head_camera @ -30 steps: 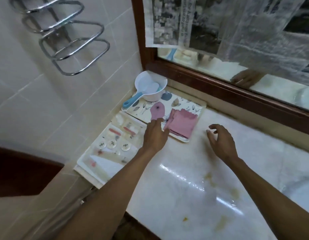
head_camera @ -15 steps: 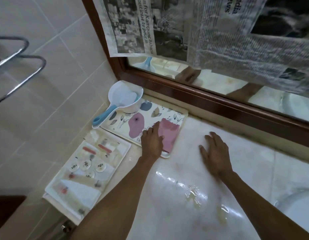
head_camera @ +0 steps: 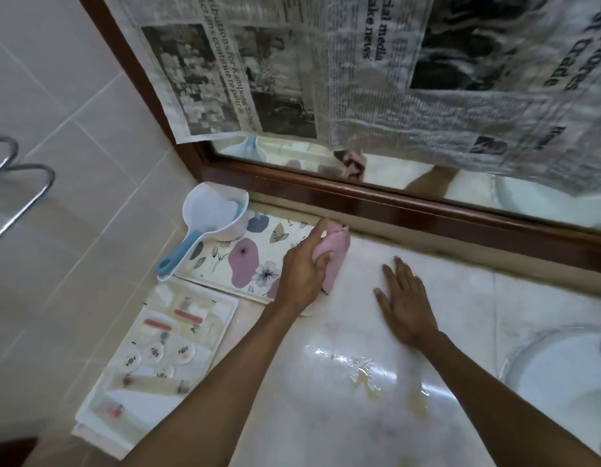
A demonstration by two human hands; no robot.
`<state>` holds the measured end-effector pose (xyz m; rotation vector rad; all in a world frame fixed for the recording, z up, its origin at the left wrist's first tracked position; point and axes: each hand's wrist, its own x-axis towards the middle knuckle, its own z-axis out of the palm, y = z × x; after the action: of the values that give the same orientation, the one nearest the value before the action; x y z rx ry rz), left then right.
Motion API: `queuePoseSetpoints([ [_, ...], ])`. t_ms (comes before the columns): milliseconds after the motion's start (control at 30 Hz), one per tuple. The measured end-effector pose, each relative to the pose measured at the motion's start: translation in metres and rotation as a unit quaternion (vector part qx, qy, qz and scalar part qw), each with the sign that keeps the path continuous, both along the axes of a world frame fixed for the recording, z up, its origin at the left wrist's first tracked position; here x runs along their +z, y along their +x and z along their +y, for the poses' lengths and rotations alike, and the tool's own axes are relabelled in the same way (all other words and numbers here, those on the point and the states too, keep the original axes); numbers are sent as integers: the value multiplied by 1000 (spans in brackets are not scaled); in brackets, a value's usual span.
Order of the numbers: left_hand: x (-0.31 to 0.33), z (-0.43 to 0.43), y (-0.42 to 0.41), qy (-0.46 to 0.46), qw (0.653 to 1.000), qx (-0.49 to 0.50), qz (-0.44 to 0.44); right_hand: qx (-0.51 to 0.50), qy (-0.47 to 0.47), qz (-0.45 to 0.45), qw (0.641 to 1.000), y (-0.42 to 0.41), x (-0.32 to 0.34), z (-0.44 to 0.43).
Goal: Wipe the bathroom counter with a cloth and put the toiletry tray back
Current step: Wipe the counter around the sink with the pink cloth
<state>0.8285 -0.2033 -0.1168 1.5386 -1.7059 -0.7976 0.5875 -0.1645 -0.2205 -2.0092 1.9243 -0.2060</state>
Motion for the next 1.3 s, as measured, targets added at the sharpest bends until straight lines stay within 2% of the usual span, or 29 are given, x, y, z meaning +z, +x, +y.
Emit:
queuePoseSetpoints([
  [167,-1,0,-58,68,990,-69,102,-103,36,35,993,-55,10,28],
  [233,-18,0,-73,98,987,-83,91,-132,40,49,989,-78,10,41],
  [300,-39,1,-77,114,988,-100,21,-165,42,70,983,-98,9,55],
  [333,-52,2,-74,100,987,-108,-58,-180,46,79,979,-106,8,60],
  [400,-75,7,-69,38,972,-105,-205,-206,49,87,973,-118,5,72],
  [433,-82,10,-71,6,966,-109,-234,-216,49,91,971,-123,3,78],
  [533,-92,15,-82,-50,943,-195,-266,-220,49,109,968,-133,2,92],
  [633,-104,11,-89,-33,912,-276,-300,-223,40,117,967,-138,3,101],
  [767,-114,6,-85,-23,895,-293,-336,-274,31,107,955,-148,7,103],
  [933,-117,-7,-67,-72,870,-326,-363,-321,-5,79,944,-149,2,102],
  [1033,-118,-31,-72,-48,879,-285,-379,-337,-17,74,938,-151,-2,104],
  [1167,-120,-29,-137,30,922,-141,-360,-340,-32,70,937,-152,-2,104],
  [1233,-119,-6,-176,-3,926,-153,-345,-343,-33,62,937,-152,-2,103],
  [1300,-119,25,-207,-59,913,-229,-334,-344,-40,59,936,-152,-2,103],
])
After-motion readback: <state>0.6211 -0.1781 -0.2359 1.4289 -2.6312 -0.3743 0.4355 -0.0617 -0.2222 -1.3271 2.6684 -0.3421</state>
